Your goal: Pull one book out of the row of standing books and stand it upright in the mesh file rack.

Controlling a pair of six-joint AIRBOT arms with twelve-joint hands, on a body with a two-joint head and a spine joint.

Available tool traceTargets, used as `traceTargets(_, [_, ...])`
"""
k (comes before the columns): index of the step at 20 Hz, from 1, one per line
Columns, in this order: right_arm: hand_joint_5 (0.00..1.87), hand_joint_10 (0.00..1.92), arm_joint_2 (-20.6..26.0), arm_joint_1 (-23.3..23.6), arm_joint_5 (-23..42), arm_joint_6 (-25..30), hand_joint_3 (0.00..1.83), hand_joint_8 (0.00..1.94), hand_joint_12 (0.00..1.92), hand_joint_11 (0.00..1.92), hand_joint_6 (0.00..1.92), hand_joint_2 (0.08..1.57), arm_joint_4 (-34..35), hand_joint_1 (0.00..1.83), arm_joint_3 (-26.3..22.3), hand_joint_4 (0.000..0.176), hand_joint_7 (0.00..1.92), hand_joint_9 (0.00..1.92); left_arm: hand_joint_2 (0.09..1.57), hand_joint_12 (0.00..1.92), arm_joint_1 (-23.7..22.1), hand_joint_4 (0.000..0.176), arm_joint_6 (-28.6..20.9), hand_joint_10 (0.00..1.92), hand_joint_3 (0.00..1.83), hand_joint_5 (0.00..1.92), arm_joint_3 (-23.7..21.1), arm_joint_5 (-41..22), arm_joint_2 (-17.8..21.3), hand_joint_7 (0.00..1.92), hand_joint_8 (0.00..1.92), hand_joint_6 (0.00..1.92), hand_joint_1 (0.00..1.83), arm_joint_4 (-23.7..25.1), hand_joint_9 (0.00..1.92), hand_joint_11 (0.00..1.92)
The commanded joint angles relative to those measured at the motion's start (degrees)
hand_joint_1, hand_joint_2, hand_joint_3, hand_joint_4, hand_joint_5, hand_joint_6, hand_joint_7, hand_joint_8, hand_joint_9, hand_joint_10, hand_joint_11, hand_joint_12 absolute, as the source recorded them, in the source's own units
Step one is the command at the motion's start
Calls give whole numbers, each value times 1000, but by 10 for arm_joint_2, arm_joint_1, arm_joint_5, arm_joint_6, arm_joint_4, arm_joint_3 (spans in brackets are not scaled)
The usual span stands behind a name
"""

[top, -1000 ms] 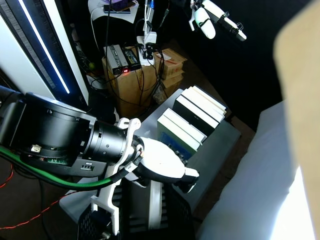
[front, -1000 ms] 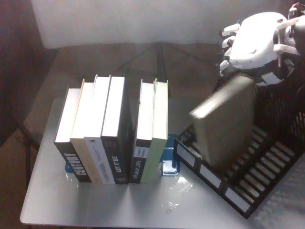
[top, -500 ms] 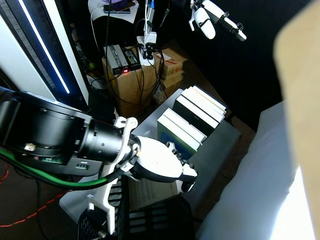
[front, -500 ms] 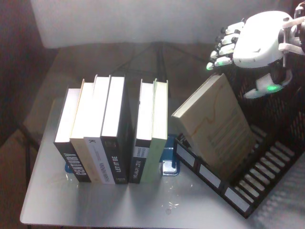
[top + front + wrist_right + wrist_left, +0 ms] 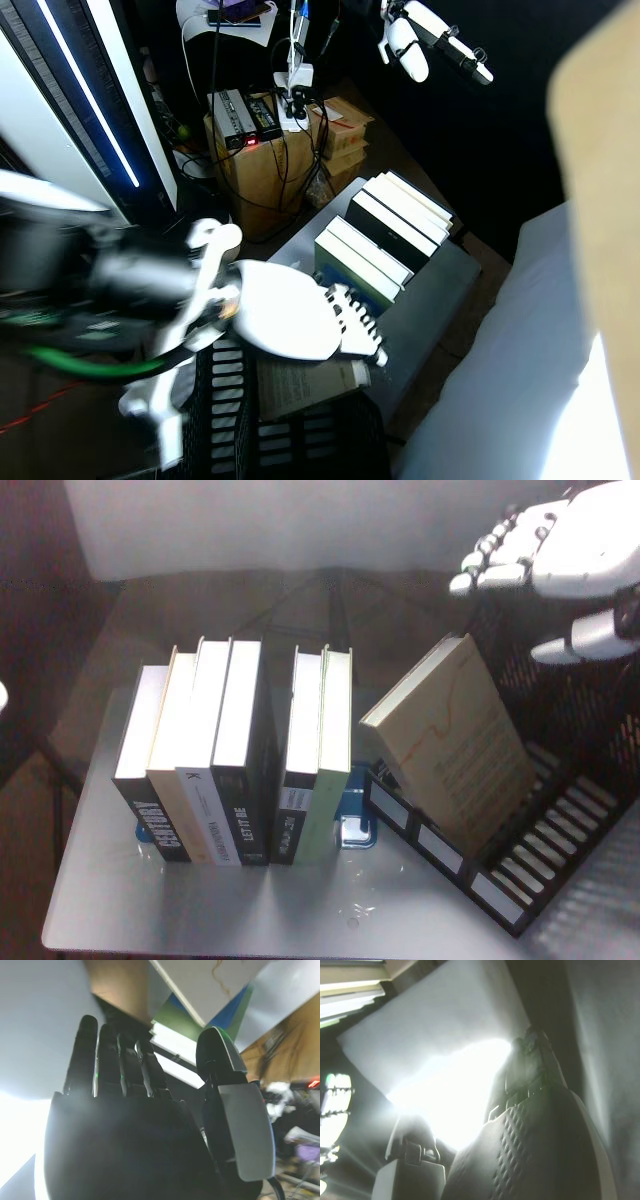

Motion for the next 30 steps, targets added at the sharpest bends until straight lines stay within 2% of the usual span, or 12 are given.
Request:
traceTargets(1, [0, 15, 9, 6, -6, -45, 0, 0, 637, 0, 0, 1314, 76, 393, 6, 113, 0, 26, 1365, 0, -5, 26, 0, 0, 0, 0, 6, -64, 2, 0, 0, 0, 220, -3, 0, 0])
traceTargets(3, [0, 14, 15, -20, 62, -218, 0, 0, 676, 0, 0, 1327, 385, 475, 30, 46, 0, 21, 1364, 0, -6, 27, 0, 0, 0, 0, 6, -62, 1, 0, 0, 0, 204, -1, 0, 0])
traceTargets(4, [0, 12, 18, -33, 89, -268, 6, 0, 323, 0, 0, 1369, 489, 444, 37, 40, 0, 17, 1364, 0, -6, 24, 0, 0, 0, 0, 7, -61, 1, 0, 0, 0, 205, 2, 0, 0])
traceTargets(7, [0, 0, 43, -56, 153, -360, 13, 0, 8, 0, 0, 1405, 667, 265, 25, 48, 0, 1, 1361, 0, -11, 18, -2, 0, 0, 0, 7, -63, 2, 0, 0, 0, 226, 14, 0, 0])
traceTargets(9, [0, 0, 68, -70, 196, -398, 0, 0, 80, 0, 0, 1395, 747, 324, 4, 4, 0, 0, 1367, 0, -23, 18, -3, 0, 0, 0, 7, -67, 4, 0, 0, 0, 258, 29, 0, 0])
traceTargets(11, [0, 0, 83, -91, 235, -424, 0, 0, 2, 0, 0, 1370, 805, 410, -13, 23, 0, 0, 1369, 0, -30, 5, -4, 0, 1, 0, 6, -73, 7, 0, 0, 0, 262, 44, 0, 0])
traceTargets(14, [0, 758, 108, -133, 298, -461, 0, 0, 1313, 0, 0, 1327, 880, 466, -44, 28, 0, 0, 1381, 0, -46, 0, -8, 0, 4, 0, 5, -86, 14, 0, 0, 0, 316, 72, 0, 0])
traceTargets(18, [0, 19, 150, -197, 394, -511, 1, 0, 384, 0, 0, 1317, 966, 509, -101, 49, 0, 0, 1385, 0, -77, 58, -12, 0, 5, 0, 4, -100, 23, 0, 0, 0, 190, 120, 0, 0])
traceTargets(20, [0, 0, 166, -223, 431, -532, 2, 0, 666, 0, 0, 1326, 994, 519, -126, 59, 0, 0, 1378, 0, -87, 93, -15, 0, 2, 0, 3, -104, 26, 0, 0, 0, 115, 136, 0, 0])
traceTargets(23, [0, 473, 182, -262, 483, -556, 0, 0, 966, 0, 0, 1302, 1031, 580, -155, 46, 0, 34, 1384, 0, -100, 149, -21, 0, 4, 0, 1, -113, 31, 0, 0, 0, 115, 167, 0, 0])
traceTargets(25, [0, 497, 188, -278, 505, -560, 16, 0, 635, 0, 0, 1370, 1042, 514, -167, 44, 0, 15, 1388, 0, -107, 132, -22, 0, 4, 0, -3, -119, 35, 0, 0, 0, 151, 184, 0, 0])
traceTargets(30, [0, 502, 200, -298, 541, -584, 0, 0, 730, 0, 0, 1309, 1059, 562, -208, 89, 0, 42, 1395, 0, -108, 119, -20, 0, 0, 0, -17, -142, 49, 0, 0, 0, 287, 213, 0, 0])
